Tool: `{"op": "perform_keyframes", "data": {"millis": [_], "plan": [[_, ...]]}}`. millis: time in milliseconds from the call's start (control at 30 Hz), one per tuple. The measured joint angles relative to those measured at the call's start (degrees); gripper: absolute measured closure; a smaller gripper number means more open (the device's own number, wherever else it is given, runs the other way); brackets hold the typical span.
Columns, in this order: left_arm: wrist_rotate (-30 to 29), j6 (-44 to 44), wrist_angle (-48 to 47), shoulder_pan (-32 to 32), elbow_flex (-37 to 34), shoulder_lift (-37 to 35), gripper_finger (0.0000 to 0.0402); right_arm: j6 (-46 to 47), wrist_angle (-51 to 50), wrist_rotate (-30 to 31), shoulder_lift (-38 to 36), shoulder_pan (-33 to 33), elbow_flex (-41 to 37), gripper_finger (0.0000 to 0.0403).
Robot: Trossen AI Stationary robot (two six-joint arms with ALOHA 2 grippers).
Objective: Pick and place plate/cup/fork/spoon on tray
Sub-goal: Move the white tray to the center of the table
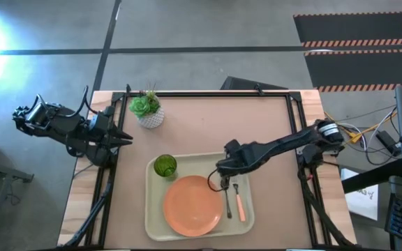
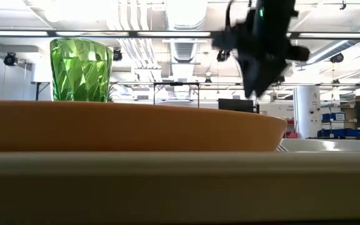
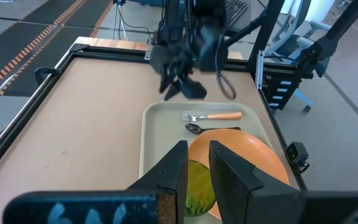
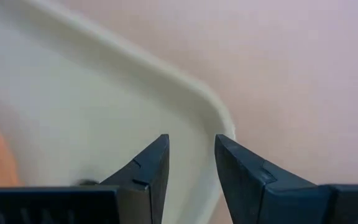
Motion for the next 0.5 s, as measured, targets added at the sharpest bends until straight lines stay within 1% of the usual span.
{"op": "perform_keyframes", "data": {"millis": [67,133,200,300,400,500], "plan": [[0.0,-0.02,-0.39,0.01,-0.31,0.0,0.0354,-1.11,0.18,2.91,-2.4,0.07,0.91,0.0284],[-0.57,-0.53,-3.34,0.05,-1.16,-0.02,0.0354,-2.56,0.67,5.13,-5.03,0.07,1.45,0.0284],[-2.61,-3.56,-6.35,0.05,-2.87,-0.03,0.0354,-4.06,1.9,7.87,-7.76,0.09,1.78,0.0284],[-4.5,-12.53,-13.16,0.05,-6.95,-0.24,0.0354,-7.31,4.02,11.86,-12.29,0.09,1.83,0.0284],[-4.38,-23.87,-17.45,0.05,-13.37,-0.7,0.0354,-12.54,6.88,15.54,-16.59,0.07,1.83,0.0284],[0.35,-34.0,-16.92,0.05,-22.15,-0.97,0.0354,-17.24,9.93,17.65,-20.48,0.05,1.81,0.0284]]}}
